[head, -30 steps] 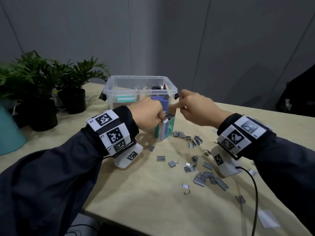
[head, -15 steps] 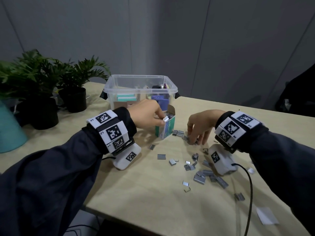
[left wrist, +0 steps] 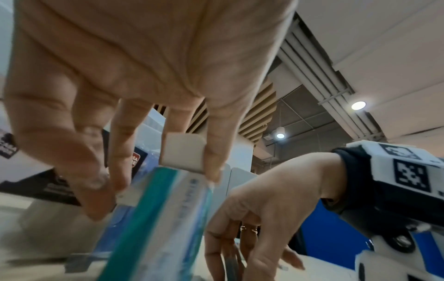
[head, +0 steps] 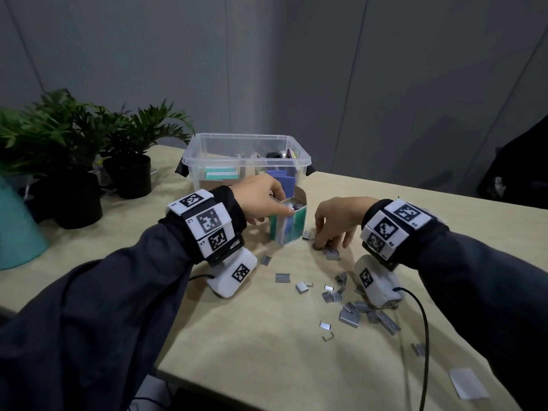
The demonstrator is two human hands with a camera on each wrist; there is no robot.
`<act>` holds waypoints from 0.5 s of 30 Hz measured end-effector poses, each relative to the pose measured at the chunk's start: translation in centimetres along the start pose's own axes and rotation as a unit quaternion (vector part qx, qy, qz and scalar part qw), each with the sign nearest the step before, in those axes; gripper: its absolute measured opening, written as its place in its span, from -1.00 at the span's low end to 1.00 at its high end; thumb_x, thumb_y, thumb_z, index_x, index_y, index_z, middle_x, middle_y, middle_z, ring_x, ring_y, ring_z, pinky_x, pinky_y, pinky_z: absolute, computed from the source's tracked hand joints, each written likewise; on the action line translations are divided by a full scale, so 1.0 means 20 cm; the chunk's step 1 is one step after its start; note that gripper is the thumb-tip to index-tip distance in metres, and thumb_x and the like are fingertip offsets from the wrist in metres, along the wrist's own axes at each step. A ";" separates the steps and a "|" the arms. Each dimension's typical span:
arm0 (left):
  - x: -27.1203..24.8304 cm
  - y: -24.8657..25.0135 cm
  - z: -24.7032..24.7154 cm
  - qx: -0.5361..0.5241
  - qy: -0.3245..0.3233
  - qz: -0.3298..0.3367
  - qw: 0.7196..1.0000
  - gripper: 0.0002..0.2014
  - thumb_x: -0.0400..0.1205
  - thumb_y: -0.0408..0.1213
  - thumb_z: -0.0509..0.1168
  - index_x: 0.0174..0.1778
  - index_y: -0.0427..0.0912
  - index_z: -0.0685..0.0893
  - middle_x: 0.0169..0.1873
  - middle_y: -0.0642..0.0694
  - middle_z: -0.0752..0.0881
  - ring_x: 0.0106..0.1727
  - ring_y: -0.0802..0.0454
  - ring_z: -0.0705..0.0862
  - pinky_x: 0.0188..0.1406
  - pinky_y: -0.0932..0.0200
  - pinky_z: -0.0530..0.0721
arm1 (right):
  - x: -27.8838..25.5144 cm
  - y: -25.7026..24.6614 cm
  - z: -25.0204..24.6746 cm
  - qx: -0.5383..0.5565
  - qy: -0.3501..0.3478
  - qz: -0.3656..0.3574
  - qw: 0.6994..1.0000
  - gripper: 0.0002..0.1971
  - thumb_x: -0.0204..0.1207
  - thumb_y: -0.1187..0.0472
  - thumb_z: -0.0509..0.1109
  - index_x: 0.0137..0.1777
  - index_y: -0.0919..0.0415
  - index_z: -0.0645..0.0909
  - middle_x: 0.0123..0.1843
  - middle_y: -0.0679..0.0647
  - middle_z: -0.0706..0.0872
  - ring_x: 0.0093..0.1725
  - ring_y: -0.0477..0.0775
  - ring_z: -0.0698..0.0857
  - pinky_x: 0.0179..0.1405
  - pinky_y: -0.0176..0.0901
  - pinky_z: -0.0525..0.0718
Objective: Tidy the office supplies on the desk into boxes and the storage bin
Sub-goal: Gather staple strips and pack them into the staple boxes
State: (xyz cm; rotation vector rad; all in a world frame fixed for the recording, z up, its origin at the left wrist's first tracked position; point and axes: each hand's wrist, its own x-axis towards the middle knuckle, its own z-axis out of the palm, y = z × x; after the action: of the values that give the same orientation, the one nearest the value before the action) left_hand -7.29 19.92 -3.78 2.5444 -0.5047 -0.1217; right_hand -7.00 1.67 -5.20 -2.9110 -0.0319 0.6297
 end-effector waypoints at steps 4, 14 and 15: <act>0.02 0.01 0.00 0.011 0.053 0.051 0.997 -0.77 0.54 -0.28 0.49 0.10 -0.19 0.76 -0.13 -0.08 0.70 -0.23 0.09 0.63 -0.23 0.15 0.71 | -0.04 0.04 -0.02 -0.016 0.024 -0.015 0.999 -0.75 0.40 0.19 0.63 -0.03 0.35 0.80 -0.31 0.03 0.84 -0.15 0.00 0.86 -0.30 -0.34 0.77; 0.03 -0.02 0.01 0.032 0.092 0.081 0.992 -0.62 0.51 -0.33 0.52 0.26 -0.21 0.74 0.10 -0.12 0.76 0.04 -0.02 0.69 0.07 0.11 0.66 | -0.19 0.02 -0.25 0.101 0.186 -0.120 0.970 -0.95 0.42 0.35 0.60 -0.18 0.33 0.80 -0.37 0.07 0.83 -0.38 -0.10 0.81 -0.41 -0.37 0.72; 0.03 -0.03 0.00 0.006 0.107 0.069 0.992 -0.53 0.45 -0.32 0.57 0.29 -0.24 0.70 0.06 -0.14 0.75 0.03 -0.04 0.70 0.07 0.06 0.69 | -0.20 -0.01 -0.26 0.119 0.204 -0.147 0.961 -0.95 0.43 0.35 0.60 -0.16 0.33 0.80 -0.34 0.09 0.83 -0.35 -0.10 0.82 -0.43 -0.39 0.70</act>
State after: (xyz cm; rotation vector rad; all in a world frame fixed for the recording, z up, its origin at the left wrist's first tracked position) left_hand -6.51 20.14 -4.06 2.4862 -0.5959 0.2028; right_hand -8.45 0.75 1.20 -2.6652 -0.3066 -0.0187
